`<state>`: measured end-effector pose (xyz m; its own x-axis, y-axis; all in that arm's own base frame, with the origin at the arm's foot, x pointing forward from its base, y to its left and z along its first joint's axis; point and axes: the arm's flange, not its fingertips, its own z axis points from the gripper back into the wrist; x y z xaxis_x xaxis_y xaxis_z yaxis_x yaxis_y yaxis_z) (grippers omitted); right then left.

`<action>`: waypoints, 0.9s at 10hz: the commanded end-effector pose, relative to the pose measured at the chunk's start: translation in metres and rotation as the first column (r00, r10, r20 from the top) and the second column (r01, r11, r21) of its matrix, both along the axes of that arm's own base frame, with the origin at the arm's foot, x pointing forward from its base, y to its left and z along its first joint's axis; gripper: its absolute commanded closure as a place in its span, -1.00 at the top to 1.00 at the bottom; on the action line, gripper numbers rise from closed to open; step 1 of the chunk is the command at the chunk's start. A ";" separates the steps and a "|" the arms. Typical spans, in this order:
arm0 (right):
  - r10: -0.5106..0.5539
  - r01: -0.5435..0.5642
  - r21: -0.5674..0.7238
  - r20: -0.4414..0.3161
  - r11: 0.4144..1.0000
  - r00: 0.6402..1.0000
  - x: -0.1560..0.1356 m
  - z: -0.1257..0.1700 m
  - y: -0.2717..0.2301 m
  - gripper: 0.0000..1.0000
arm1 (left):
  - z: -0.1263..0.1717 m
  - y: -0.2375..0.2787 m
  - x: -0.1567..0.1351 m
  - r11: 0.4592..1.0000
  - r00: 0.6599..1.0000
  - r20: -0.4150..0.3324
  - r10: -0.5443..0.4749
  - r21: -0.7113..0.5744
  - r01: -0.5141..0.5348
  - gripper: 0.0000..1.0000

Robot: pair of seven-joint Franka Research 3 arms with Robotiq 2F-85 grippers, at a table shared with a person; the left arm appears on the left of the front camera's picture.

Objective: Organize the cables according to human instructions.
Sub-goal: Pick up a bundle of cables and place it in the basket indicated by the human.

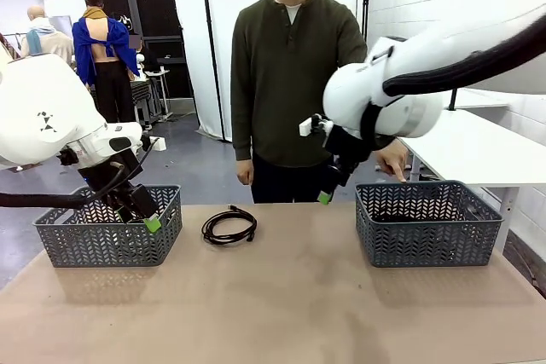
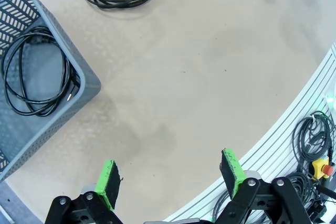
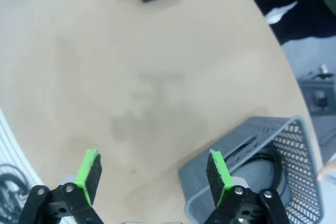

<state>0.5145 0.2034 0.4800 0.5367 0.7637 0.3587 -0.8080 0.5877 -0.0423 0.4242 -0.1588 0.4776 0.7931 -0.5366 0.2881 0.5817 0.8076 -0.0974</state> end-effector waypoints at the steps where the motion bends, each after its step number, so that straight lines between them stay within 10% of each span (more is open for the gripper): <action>1: -0.076 0.075 -0.025 -0.047 0.997 0.996 0.037 0.005 0.034 1.00 | 0.001 0.000 0.000 1.000 1.000 0.006 0.011 -0.002 -0.011 1.00; 9: -0.198 0.191 -0.063 -0.147 0.980 0.969 0.090 -0.025 0.106 1.00 | 0.001 0.000 0.000 1.000 1.000 0.006 0.011 -0.002 -0.011 1.00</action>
